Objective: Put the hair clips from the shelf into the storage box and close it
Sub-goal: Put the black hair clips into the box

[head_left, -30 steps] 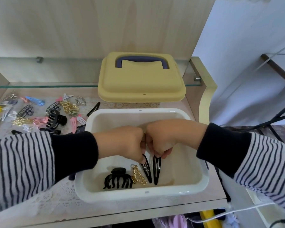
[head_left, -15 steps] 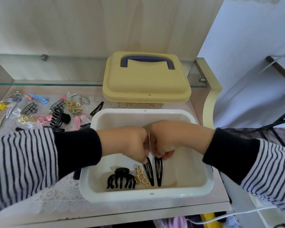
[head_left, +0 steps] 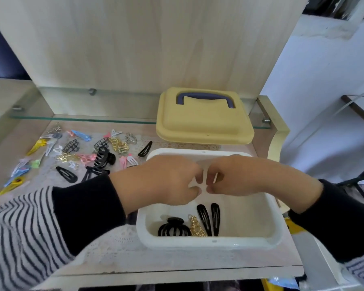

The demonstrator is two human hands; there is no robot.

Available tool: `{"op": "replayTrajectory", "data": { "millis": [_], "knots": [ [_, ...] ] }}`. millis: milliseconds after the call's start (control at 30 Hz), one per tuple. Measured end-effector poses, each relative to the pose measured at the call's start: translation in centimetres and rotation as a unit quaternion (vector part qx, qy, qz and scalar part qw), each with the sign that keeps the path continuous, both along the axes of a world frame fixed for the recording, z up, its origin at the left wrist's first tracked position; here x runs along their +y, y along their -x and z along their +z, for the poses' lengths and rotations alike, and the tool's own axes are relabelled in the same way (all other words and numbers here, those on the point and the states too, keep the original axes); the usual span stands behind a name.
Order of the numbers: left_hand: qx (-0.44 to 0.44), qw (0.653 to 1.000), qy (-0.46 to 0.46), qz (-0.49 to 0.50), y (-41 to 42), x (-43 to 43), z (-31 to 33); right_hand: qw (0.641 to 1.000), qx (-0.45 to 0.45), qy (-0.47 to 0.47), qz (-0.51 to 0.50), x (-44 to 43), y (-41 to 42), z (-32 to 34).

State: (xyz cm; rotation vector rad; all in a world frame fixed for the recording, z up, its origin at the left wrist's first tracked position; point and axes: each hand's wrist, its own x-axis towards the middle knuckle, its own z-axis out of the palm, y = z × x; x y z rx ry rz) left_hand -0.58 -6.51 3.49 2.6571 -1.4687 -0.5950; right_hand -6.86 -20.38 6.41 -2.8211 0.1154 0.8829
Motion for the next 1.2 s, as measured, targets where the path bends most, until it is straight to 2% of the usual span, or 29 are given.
{"op": "replayTrajectory", "data": {
  "millis": [67,200,333,533,700,800,967,1067,1200],
  "knots": [
    [-0.046,0.997,0.06,0.008,0.1,1.3,1.1,0.998,-0.052,0.005,-0.027,0.3,0.3,0.7],
    [-0.081,0.98,0.175,0.055,0.1,4.8,3.4,0.979,-0.182,-0.021,-0.086,2.3,0.6,2.3],
    [-0.088,0.945,0.285,0.136,-0.6,9.3,4.4,0.938,-0.325,-0.054,-0.106,5.4,0.0,3.8],
    [-0.111,0.885,0.384,0.239,-2.8,16.2,2.8,0.873,-0.458,-0.137,-0.094,13.3,-2.1,3.4],
    [-0.157,0.856,0.386,0.306,-4.7,21.3,-0.9,0.853,-0.495,-0.145,-0.077,19.7,-4.0,0.2],
    [-0.144,0.841,0.377,0.36,-5.0,23.3,-3.8,0.863,-0.482,-0.135,-0.072,22.1,-5.3,-3.0],
    [-0.059,0.862,0.328,0.382,-5.2,26.0,-7.9,0.91,-0.402,-0.083,-0.053,23.4,-6.3,-8.6],
    [-0.044,0.874,0.305,0.376,-4.9,26.7,-8.8,0.92,-0.39,-0.032,-0.028,23.3,-6.4,-10.1],
    [-0.031,0.88,0.285,0.378,-4.7,26.9,-9.2,0.924,-0.381,-0.007,-0.014,23.4,-6.8,-10.8]
  ]
}}
